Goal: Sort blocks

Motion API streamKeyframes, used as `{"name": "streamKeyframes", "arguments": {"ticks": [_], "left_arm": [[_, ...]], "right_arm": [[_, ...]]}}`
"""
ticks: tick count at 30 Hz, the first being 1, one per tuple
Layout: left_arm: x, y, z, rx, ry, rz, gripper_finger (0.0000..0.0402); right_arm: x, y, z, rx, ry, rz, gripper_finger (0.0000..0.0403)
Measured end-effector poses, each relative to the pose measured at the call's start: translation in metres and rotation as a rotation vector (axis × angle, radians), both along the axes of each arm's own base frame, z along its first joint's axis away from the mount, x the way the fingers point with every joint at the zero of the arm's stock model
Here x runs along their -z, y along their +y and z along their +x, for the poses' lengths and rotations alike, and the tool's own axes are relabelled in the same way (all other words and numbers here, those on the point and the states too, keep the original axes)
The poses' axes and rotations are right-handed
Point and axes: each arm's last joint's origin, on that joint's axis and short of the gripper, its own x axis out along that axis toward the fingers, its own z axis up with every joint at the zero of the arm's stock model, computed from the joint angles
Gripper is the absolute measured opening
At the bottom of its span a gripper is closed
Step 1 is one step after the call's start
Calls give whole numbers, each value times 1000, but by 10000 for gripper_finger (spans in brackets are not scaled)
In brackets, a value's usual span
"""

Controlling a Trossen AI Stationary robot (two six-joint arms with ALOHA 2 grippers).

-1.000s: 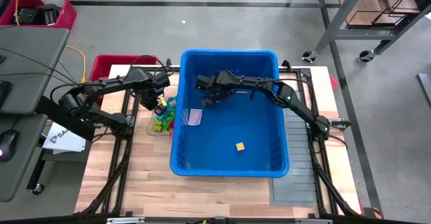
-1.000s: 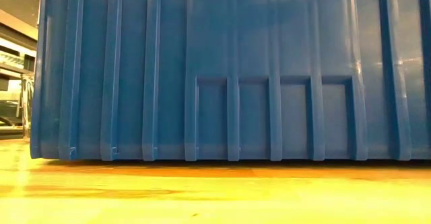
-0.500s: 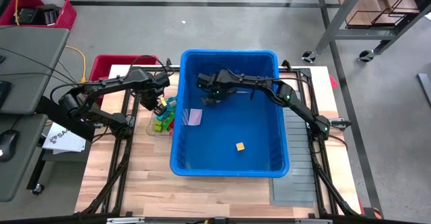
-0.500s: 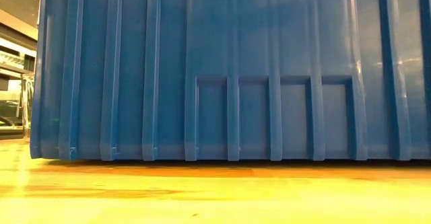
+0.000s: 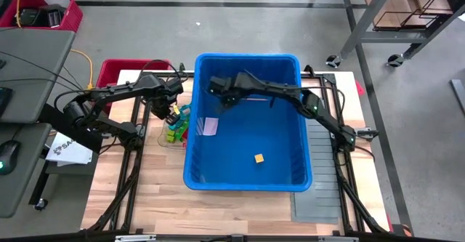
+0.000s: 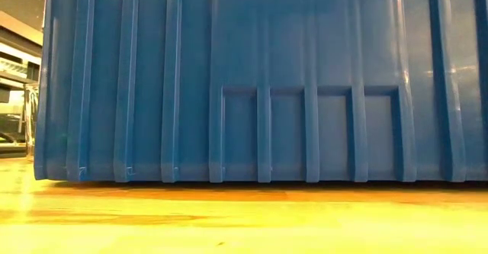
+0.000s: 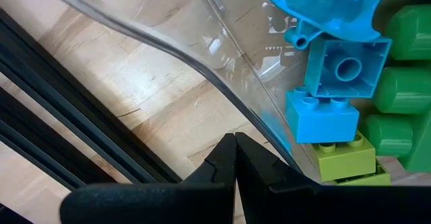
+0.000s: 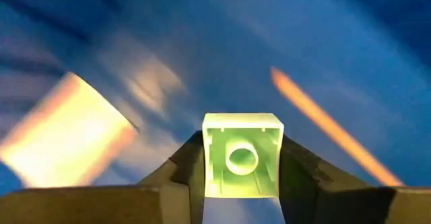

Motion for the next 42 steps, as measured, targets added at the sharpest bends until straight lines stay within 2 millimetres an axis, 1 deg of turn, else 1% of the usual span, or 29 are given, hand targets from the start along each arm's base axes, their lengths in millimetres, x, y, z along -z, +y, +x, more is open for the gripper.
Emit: {"name": "streamKeyframes", "arguments": {"ticks": [2, 6, 8, 11, 13, 15, 17, 19, 21, 23, 26, 29, 31, 34, 38, 39, 42], "left_arm": [[0, 0, 0, 0, 0, 0, 0], [0, 0, 0, 0, -2, 1, 0], [0, 0, 0, 0, -3, 2, 0], [0, 0, 0, 0, -5, 4, 0], [0, 0, 1, 1, -6, 5, 0], [0, 0, 1, 1, -7, 5, 0], [0, 1, 1, 1, -8, 7, 0], [0, 1, 1, 1, -8, 7, 0], [0, 1, 1, 1, -8, 8, 0], [0, 1, 1, 1, -8, 9, 0], [0, 1, 1, 1, -8, 9, 0], [0, 1, 1, 1, -10, 10, 0], [0, 1, 1, 1, -10, 10, 0], [0, 1, 1, 1, -10, 11, 0], [0, 1, 1, 1, -11, 12, 0], [0, 1, 1, 1, -11, 11, 0], [0, 1, 1, 1, -11, 11, 0]], "right_arm": [[-25, 6, 6, -24, -114, -56, 116], [-73, 29, 17, -83, -457, -111, 116], [-88, 41, 25, -98, -607, -104, 116], [-98, 54, 39, -139, -791, -56, 116], [-98, 62, 50, -157, -897, -18, 116], [-94, 68, 57, -144, -956, 32, 116], [-85, 72, 63, -125, -977, 58, 116], [-74, 75, 68, -113, -956, 60, 120], [-65, 75, 70, -89, -928, 68, 150], [-64, 73, 69, -63, -921, 81, 193], [-68, 69, 67, -60, -924, 75, 248], [-73, 63, 64, -54, -929, 69, 277], [-78, 58, 62, -49, -947, 62, 283], [-82, 52, 61, -102, -954, 82, 284], [-85, 49, 60, -231, -964, 115, 285], [-87, 47, 59, -275, -959, 97, 285], [-104, 45, 45, -377, -904, 5, 286]]}}
